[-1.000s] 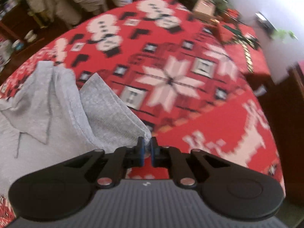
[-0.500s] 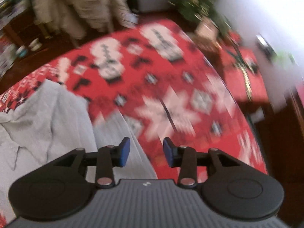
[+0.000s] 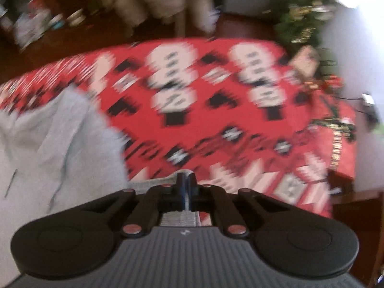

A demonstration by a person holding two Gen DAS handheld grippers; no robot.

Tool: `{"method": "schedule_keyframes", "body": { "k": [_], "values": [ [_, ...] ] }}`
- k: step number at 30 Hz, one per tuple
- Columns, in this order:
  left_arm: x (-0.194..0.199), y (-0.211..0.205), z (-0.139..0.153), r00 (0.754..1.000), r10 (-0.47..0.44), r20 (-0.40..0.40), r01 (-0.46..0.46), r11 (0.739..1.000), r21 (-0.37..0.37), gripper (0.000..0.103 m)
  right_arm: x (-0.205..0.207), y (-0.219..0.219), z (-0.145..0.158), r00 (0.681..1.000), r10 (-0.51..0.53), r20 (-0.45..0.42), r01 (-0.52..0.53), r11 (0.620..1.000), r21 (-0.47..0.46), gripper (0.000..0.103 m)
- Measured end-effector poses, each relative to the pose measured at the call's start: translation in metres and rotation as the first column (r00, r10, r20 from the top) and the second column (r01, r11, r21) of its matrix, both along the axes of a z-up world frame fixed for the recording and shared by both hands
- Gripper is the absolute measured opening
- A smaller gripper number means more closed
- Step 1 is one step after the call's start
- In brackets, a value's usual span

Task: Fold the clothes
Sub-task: 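Grasp the grey shirt edge with the right gripper, then lift the grey shirt with both grippers and shake it out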

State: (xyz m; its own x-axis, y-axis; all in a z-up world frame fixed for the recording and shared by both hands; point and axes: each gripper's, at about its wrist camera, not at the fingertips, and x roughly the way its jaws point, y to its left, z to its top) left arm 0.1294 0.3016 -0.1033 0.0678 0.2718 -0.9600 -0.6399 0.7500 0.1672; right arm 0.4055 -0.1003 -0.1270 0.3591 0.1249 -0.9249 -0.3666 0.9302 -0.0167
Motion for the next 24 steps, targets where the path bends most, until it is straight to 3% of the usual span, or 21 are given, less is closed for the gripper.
{"method": "schedule_keyframes", "body": {
  "k": [2, 5, 17, 18, 20, 21, 24],
  "values": [
    [0.001, 0.000, 0.001, 1.000, -0.003, -0.002, 0.003, 1.000, 0.006, 0.006, 0.008, -0.013, 0.006, 0.995, -0.095, 0.041, 0.095, 0.995, 0.000, 0.001],
    [0.001, 0.001, -0.004, 1.000, -0.001, -0.016, 0.001, 1.000, 0.012, 0.006, 0.020, -0.037, 0.007, 0.978, -0.208, 0.023, 0.208, 0.978, 0.026, 0.001],
    [-0.001, 0.004, -0.015, 0.999, -0.015, -0.047, 0.017, 0.999, 0.041, 0.008, 0.013, -0.061, -0.021, 0.952, -0.303, 0.044, 0.306, 0.946, -0.103, 0.002],
    [0.000, 0.004, -0.015, 0.999, -0.018, -0.047, 0.020, 0.999, 0.043, 0.012, 0.012, -0.059, -0.021, 0.954, -0.295, 0.051, 0.299, 0.947, -0.114, 0.004],
    [-0.001, 0.005, -0.011, 0.999, -0.029, -0.032, 0.031, 0.999, 0.040, 0.018, 0.012, -0.057, -0.018, 0.954, -0.293, 0.060, 0.298, 0.948, -0.109, 0.017],
    [-0.001, 0.004, -0.008, 0.999, -0.039, -0.024, 0.040, 0.998, 0.044, 0.021, 0.012, -0.056, -0.017, 0.954, -0.292, 0.065, 0.298, 0.949, -0.106, 0.031],
    [0.001, 0.002, 0.007, 0.994, -0.105, -0.001, 0.105, 0.990, 0.097, 0.029, 0.012, -0.053, -0.001, 0.957, -0.271, 0.100, 0.279, 0.957, -0.082, 0.034]
  ]
}}
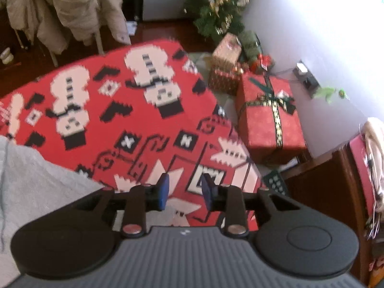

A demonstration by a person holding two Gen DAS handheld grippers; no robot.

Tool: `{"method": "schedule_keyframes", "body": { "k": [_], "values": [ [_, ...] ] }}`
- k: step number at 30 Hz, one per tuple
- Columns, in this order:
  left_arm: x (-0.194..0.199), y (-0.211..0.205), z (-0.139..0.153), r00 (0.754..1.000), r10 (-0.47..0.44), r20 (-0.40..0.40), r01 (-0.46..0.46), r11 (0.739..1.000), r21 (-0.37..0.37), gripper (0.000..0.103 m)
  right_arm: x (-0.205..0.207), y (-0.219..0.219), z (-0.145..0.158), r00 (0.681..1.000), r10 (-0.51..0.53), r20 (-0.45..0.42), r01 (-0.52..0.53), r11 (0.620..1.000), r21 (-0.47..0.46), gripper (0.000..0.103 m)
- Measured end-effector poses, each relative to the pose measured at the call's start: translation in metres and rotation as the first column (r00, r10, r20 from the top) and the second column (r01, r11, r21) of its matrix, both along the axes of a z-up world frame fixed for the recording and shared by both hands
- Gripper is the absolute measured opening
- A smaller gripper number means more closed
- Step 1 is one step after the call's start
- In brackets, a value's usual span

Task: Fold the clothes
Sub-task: 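Lift the grey shirt with both grippers and shake it out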

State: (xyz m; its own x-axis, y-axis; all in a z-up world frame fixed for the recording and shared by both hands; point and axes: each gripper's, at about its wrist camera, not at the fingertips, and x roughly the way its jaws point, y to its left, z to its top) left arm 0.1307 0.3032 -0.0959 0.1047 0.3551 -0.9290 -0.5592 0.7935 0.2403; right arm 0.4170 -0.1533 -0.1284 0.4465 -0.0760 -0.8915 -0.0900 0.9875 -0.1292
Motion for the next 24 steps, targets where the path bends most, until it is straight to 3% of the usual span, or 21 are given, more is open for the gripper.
{"method": "schedule_keyframes", "body": {
  "k": [2, 3, 5, 7, 10, 14, 16, 19, 24],
  "values": [
    [0.007, -0.004, 0.013, 0.997, -0.079, 0.023, 0.078, 0.996, 0.047, 0.032, 0.000, 0.002, 0.010, 0.999, 0.016, 0.027, -0.016, 1.000, 0.009, 0.038],
    [0.013, -0.006, 0.019, 0.990, -0.138, 0.039, 0.135, 0.989, 0.068, 0.033, -0.001, 0.007, 0.018, 0.997, 0.059, 0.046, -0.059, 0.998, 0.018, 0.044],
    [0.028, -0.012, 0.030, 0.963, -0.261, 0.062, 0.254, 0.961, 0.108, 0.036, -0.002, 0.019, 0.033, 0.985, 0.151, 0.077, -0.153, 0.988, 0.024, 0.049],
    [0.047, -0.019, 0.037, 0.919, -0.387, 0.077, 0.373, 0.916, 0.149, 0.037, -0.002, 0.041, 0.043, 0.954, 0.286, 0.094, -0.288, 0.957, 0.010, 0.049],
    [0.079, -0.032, 0.032, 0.819, -0.571, 0.060, 0.549, 0.809, 0.209, 0.037, -0.002, 0.076, 0.046, 0.877, 0.472, 0.093, -0.474, 0.881, -0.005, 0.049],
    [0.112, -0.048, 0.015, 0.659, -0.752, 0.002, 0.730, 0.640, 0.239, 0.036, -0.006, 0.124, 0.042, 0.728, 0.682, 0.076, -0.681, 0.731, -0.032, 0.049],
    [0.120, -0.055, 0.008, 0.568, -0.822, -0.031, 0.801, 0.544, 0.249, 0.036, -0.011, 0.149, 0.036, 0.629, 0.775, 0.062, -0.772, 0.632, -0.061, 0.049],
    [0.129, -0.066, 0.002, 0.423, -0.903, -0.073, 0.884, 0.393, 0.254, 0.036, -0.015, 0.177, 0.027, 0.476, 0.879, 0.023, -0.873, 0.476, -0.107, 0.049],
    [0.129, -0.083, -0.012, 0.160, -0.970, -0.185, 0.967, 0.116, 0.225, 0.037, -0.014, 0.211, 0.016, 0.243, 0.969, -0.047, -0.963, 0.236, -0.129, 0.049]
  ]
}}
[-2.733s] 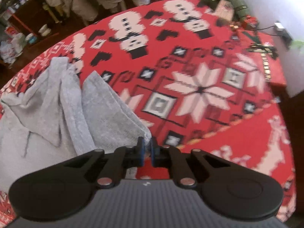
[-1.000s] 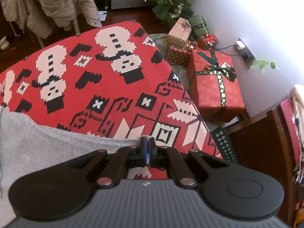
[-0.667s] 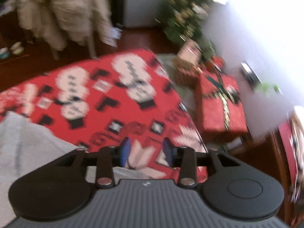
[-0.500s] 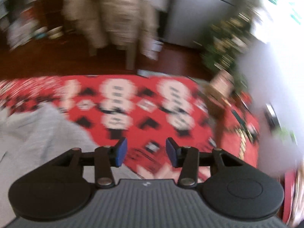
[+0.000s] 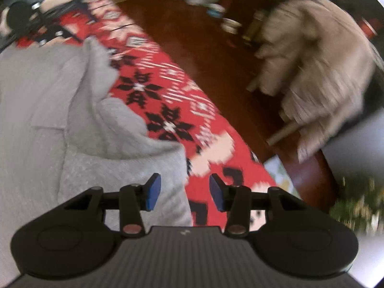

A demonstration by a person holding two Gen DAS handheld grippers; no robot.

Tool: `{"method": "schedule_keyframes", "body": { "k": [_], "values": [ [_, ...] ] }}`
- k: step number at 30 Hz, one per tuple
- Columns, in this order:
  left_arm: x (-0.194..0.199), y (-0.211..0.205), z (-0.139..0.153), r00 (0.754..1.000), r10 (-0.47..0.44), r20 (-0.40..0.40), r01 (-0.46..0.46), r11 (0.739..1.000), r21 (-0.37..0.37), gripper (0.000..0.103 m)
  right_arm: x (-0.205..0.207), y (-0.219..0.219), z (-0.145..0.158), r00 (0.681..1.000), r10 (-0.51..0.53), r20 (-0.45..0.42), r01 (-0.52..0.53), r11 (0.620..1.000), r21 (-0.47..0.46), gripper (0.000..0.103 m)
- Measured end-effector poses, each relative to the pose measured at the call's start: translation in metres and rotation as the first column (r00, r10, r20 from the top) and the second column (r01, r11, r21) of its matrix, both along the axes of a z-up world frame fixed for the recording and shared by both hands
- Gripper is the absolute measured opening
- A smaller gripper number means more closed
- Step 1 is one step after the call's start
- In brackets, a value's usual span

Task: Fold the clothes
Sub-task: 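Lift the grey shirt with both grippers and shake it out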

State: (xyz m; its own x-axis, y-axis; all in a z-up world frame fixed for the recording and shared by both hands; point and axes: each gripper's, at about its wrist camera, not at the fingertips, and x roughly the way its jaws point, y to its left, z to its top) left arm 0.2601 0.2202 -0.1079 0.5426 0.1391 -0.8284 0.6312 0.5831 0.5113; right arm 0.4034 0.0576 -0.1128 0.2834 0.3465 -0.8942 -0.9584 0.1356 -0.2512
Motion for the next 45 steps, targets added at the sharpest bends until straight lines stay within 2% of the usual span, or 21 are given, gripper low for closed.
{"method": "schedule_keyframes", "body": {
  "k": [3, 6, 9, 13, 15, 16, 17, 18, 20, 22, 25, 28, 32, 35, 38, 41, 43, 45],
  "values": [
    [-0.001, -0.003, -0.005, 0.994, -0.110, -0.023, 0.111, 0.993, 0.047, 0.037, 0.007, 0.019, -0.007, 0.992, 0.130, -0.006, -0.130, 0.990, -0.050, 0.049],
    [0.001, -0.003, -0.009, 0.980, -0.192, -0.045, 0.195, 0.977, 0.087, 0.037, 0.015, 0.030, -0.012, 0.968, 0.248, -0.047, -0.252, 0.961, -0.116, 0.049],
    [0.004, -0.005, -0.014, 0.964, -0.254, -0.084, 0.262, 0.958, 0.112, 0.037, 0.021, 0.039, -0.019, 0.928, 0.363, -0.087, -0.373, 0.910, -0.180, 0.048],
    [0.001, -0.009, -0.019, 0.919, -0.371, -0.131, 0.389, 0.909, 0.150, 0.037, 0.016, 0.046, -0.031, 0.868, 0.484, -0.111, -0.495, 0.828, -0.263, 0.048],
    [0.002, -0.010, -0.021, 0.905, -0.396, -0.152, 0.418, 0.895, 0.154, 0.037, 0.013, 0.050, -0.035, 0.850, 0.512, -0.127, -0.526, 0.801, -0.286, 0.044],
    [0.004, -0.010, -0.022, 0.902, -0.400, -0.162, 0.423, 0.893, 0.155, 0.036, 0.012, 0.052, -0.037, 0.843, 0.520, -0.135, -0.536, 0.792, -0.294, 0.032],
    [0.005, -0.010, -0.022, 0.899, -0.403, -0.171, 0.428, 0.890, 0.157, 0.036, 0.011, 0.053, -0.038, 0.841, 0.523, -0.139, -0.539, 0.787, -0.299, 0.024],
    [0.006, -0.010, -0.022, 0.897, -0.405, -0.178, 0.433, 0.887, 0.160, 0.026, 0.009, 0.053, -0.039, 0.838, 0.526, -0.142, -0.543, 0.783, -0.304, 0.023],
    [0.005, -0.011, -0.021, 0.895, -0.404, -0.188, 0.435, 0.885, 0.169, 0.011, 0.004, 0.051, -0.038, 0.843, 0.523, -0.124, -0.534, 0.787, -0.310, 0.019],
    [0.003, -0.013, -0.015, 0.897, -0.399, -0.190, 0.430, 0.888, 0.162, 0.010, 0.000, 0.047, -0.034, 0.863, 0.494, -0.103, -0.501, 0.812, -0.299, 0.015],
    [-0.002, -0.019, 0.003, 0.908, -0.369, -0.200, 0.395, 0.912, 0.112, 0.009, -0.008, 0.039, -0.021, 0.899, 0.432, -0.072, -0.435, 0.860, -0.266, 0.011],
    [-0.015, -0.027, 0.024, 0.914, -0.341, -0.220, 0.358, 0.933, 0.040, 0.009, -0.024, 0.024, -0.005, 0.922, 0.381, -0.073, -0.388, 0.893, -0.231, 0.010],
    [-0.042, -0.038, 0.051, 0.896, -0.343, -0.280, 0.340, 0.938, -0.060, 0.009, -0.054, 0.000, 0.014, 0.935, 0.337, -0.106, -0.352, 0.914, -0.201, 0.009],
    [-0.064, -0.050, 0.068, 0.874, -0.358, -0.329, 0.333, 0.934, -0.133, 0.009, -0.080, -0.019, 0.027, 0.937, 0.297, -0.182, -0.329, 0.927, -0.182, 0.009],
    [-0.084, -0.065, 0.079, 0.842, -0.372, -0.391, 0.311, 0.926, -0.212, 0.009, -0.103, -0.034, 0.040, 0.921, 0.234, -0.312, -0.293, 0.943, -0.158, 0.009],
    [-0.105, -0.080, 0.087, 0.801, -0.399, -0.447, 0.300, 0.913, -0.278, 0.009, -0.128, -0.047, 0.051, 0.887, 0.198, -0.417, -0.279, 0.950, -0.141, 0.009],
    [-0.118, -0.088, 0.092, 0.765, -0.420, -0.488, 0.282, 0.900, -0.332, 0.009, -0.144, -0.054, 0.056, 0.855, 0.170, -0.489, -0.267, 0.954, -0.135, 0.008],
    [-0.128, -0.095, 0.096, 0.726, -0.439, -0.529, 0.258, 0.888, -0.382, 0.009, -0.158, -0.060, 0.059, 0.810, 0.159, -0.565, -0.277, 0.952, -0.130, 0.008]
  ]
}}
